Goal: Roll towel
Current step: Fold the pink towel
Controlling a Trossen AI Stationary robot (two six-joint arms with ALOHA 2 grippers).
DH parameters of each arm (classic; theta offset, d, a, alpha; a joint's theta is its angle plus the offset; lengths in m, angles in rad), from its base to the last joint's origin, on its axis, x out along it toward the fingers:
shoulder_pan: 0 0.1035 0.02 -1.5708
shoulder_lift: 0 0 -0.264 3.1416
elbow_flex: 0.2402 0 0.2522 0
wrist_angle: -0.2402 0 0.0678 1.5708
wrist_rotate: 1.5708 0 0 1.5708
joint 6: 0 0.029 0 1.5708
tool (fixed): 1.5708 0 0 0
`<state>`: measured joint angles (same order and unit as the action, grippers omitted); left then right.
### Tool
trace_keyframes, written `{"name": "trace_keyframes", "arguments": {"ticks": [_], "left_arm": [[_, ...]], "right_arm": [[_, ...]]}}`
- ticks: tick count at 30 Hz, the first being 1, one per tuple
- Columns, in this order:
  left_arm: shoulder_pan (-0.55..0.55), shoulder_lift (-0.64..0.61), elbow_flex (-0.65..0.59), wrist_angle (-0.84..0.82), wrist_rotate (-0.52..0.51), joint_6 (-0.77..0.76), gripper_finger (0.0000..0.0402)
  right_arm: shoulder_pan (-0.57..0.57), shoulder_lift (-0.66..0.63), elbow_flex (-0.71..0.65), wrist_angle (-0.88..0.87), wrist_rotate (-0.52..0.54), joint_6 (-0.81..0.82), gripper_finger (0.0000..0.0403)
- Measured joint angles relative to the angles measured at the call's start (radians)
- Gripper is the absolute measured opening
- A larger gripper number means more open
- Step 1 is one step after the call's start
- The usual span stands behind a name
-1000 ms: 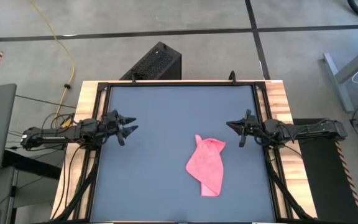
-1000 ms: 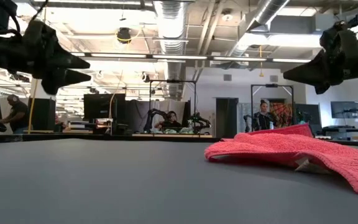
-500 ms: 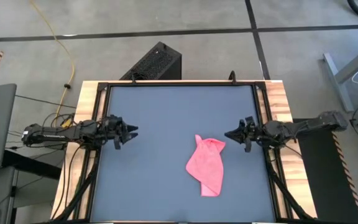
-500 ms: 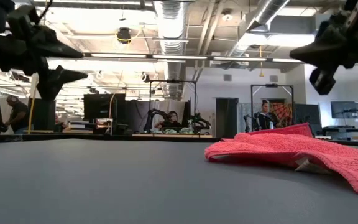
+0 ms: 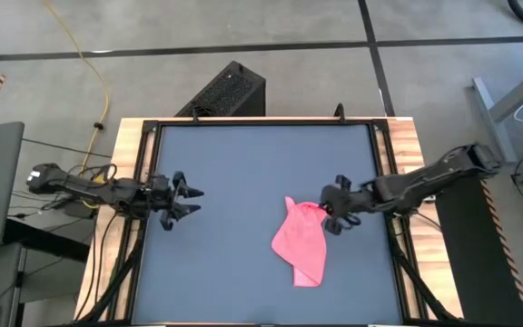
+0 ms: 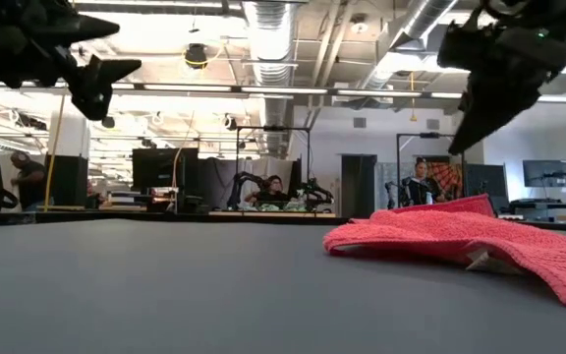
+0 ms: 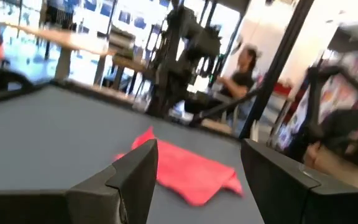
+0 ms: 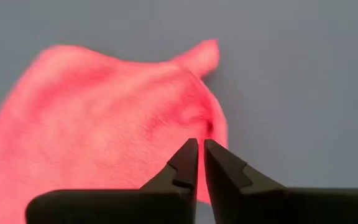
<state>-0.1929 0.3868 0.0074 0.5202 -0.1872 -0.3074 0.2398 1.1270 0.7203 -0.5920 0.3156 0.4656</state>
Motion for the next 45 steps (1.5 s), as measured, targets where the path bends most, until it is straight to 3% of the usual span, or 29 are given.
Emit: {"name": "trace_keyframes", "arguments": {"ticks": [9, 15, 20, 26, 33, 38, 45], "left_arm": [[-0.016, 0.384, 0.109, 0.035, 0.026, 0.001, 0.0222], [-0.048, 0.528, 0.180, 0.032, 0.023, 0.035, 0.0222], [-0.050, 0.607, 0.216, 0.034, 0.016, 0.042, 0.0222], [-0.049, 0.670, 0.233, 0.031, 0.015, 0.069, 0.0222], [-0.049, 0.703, 0.234, 0.033, 0.015, 0.087, 0.0222], [-0.049, 0.707, 0.234, 0.040, 0.010, 0.087, 0.0222], [-0.049, 0.707, 0.234, 0.159, -0.054, 0.122, 0.0222]], "right_arm": [[-0.041, 0.189, 0.201, -0.216, -0.002, -0.029, 0.0146], [-0.054, 0.289, 0.203, -0.308, -0.029, -0.030, 0.0198], [-0.053, 0.353, 0.203, -0.315, -0.027, -0.031, 0.0206], [-0.054, 0.385, 0.203, -0.319, -0.021, -0.033, 0.0172], [-0.068, 0.377, 0.206, -0.318, -0.024, -0.033, 0.0021], [-0.078, 0.377, 0.302, -0.340, -0.079, -0.055, 0.0018], [-0.078, 0.380, 0.663, -0.438, -0.031, -0.152, 0.0009]]}}
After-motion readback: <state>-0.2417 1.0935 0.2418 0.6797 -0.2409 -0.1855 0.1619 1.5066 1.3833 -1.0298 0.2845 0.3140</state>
